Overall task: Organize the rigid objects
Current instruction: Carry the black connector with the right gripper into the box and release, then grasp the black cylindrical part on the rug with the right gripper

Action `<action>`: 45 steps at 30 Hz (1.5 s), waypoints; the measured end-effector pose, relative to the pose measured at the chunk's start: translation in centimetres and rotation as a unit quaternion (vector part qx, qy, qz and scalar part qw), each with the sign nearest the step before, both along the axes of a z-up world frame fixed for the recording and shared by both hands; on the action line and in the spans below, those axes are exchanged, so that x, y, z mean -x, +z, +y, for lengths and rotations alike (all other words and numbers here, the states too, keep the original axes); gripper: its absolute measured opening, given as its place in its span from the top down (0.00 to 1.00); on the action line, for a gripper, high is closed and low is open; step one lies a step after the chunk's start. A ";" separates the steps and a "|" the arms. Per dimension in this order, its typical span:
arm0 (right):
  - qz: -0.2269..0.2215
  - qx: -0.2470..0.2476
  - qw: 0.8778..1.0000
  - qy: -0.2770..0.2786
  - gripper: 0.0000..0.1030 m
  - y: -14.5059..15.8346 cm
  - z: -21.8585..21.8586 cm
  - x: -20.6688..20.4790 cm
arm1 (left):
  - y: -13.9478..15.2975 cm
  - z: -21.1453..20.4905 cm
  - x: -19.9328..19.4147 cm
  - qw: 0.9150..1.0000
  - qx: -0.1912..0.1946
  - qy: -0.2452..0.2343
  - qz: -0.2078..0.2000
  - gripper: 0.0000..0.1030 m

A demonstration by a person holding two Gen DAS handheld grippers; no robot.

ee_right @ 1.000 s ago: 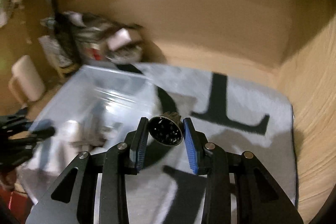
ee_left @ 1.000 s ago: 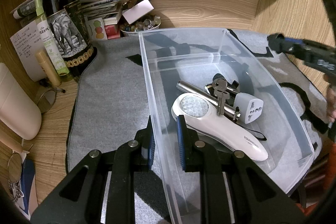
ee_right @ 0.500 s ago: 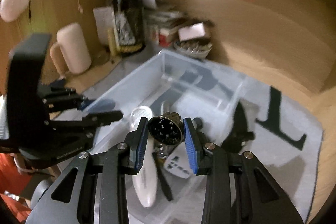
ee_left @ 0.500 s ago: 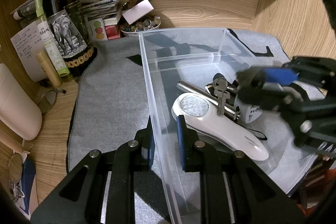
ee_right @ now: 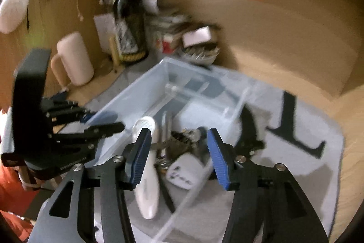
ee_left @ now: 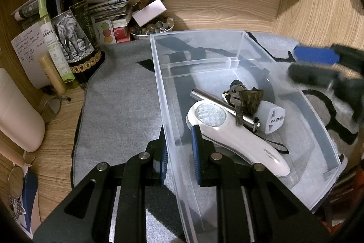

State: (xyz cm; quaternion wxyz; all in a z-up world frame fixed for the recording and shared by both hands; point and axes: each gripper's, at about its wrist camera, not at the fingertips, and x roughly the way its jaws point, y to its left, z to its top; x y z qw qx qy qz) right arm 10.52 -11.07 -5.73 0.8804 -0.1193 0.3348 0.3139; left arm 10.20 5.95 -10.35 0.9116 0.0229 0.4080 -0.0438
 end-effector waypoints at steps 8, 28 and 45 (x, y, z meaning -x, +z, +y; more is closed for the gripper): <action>-0.032 -0.017 0.997 -0.064 0.54 2.1 -4.1 -1.2 | 0.0 0.0 0.0 1.000 0.000 0.000 0.000 0.83; 0.090 0.043 0.988 -0.121 0.54 -7.1 -5.0 -9.4 | 0.1 0.2 0.0 1.000 0.002 -0.002 0.000 0.83; 0.064 0.037 0.990 -0.123 0.60 -6.3 -5.0 -9.3 | -0.1 0.2 0.1 1.000 0.004 -0.004 -0.001 0.83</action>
